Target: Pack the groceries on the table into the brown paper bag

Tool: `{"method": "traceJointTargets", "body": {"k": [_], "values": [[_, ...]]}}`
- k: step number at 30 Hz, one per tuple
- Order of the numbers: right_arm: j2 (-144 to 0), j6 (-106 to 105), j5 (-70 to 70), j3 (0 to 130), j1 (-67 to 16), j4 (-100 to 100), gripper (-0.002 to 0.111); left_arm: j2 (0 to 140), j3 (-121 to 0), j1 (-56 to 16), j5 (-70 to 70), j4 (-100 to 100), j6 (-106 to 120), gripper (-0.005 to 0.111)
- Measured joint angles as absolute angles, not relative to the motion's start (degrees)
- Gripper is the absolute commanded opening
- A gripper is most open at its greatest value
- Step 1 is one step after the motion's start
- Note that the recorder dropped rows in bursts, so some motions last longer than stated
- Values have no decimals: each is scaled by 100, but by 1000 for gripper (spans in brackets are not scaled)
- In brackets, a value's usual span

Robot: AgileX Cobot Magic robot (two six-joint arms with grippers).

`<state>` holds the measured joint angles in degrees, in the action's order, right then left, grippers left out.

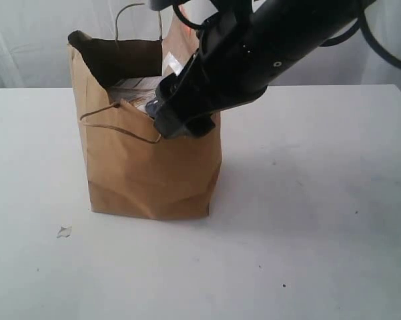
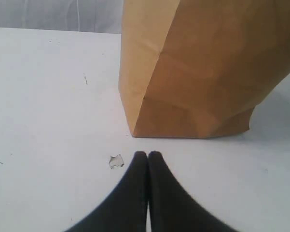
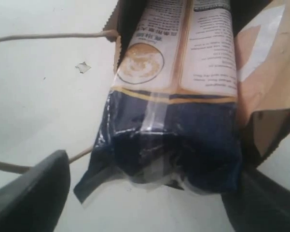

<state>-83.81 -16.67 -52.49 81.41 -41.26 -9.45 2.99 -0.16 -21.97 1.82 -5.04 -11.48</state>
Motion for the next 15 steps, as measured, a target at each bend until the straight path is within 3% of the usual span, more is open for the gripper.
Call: {"method": "traceJointTargets", "body": {"k": [15], "values": [[-8381,-1710,-5217,8314,-4126,-798,77,299,-16,-2197,182,-504,-1148,0]]}}
